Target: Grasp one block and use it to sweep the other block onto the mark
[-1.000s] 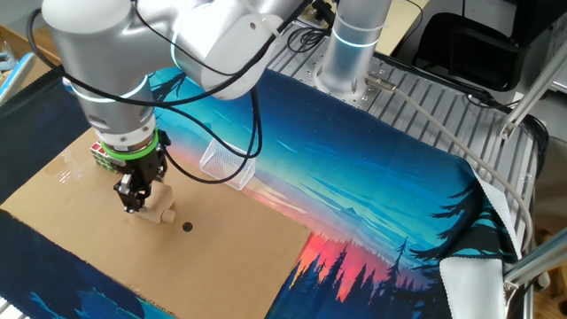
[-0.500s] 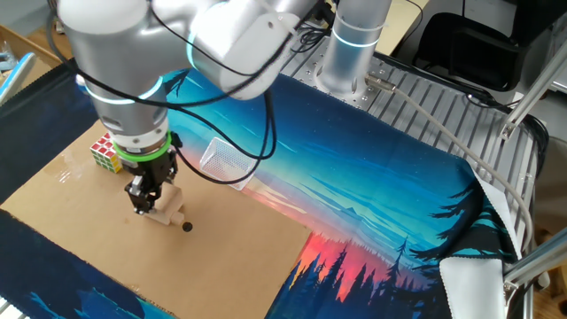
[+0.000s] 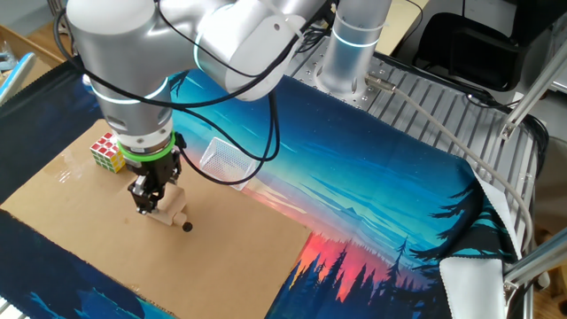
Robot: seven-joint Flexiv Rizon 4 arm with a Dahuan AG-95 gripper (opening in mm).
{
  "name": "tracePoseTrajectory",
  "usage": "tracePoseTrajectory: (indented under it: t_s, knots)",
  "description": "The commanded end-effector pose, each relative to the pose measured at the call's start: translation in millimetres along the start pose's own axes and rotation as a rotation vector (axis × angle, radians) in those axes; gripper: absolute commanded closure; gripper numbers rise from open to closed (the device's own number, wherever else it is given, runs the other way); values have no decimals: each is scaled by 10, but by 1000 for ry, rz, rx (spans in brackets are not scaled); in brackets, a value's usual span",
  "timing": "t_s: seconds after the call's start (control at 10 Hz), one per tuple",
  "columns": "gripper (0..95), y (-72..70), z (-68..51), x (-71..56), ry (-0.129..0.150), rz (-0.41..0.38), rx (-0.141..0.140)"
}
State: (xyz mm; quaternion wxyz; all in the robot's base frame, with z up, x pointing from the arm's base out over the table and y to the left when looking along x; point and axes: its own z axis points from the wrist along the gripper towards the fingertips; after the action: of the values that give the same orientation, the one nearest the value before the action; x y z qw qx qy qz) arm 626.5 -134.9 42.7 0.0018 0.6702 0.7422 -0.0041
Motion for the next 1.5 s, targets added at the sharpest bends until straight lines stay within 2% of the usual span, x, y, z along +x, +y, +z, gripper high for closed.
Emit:
tracePoseTrajectory:
  t_s: [0.1, 0.6, 1.1, 1.3, 1.5]
  knots:
    - [950, 1, 0, -1, 2, 13, -5]
    - [950, 33, -12, 7, 4, 56, -13]
    - [950, 15, 12, 88, 4, 66, -17]
    - [950, 35, -42, 121, 4, 82, -15]
    - [950, 39, -35, 128, -17, 104, -15]
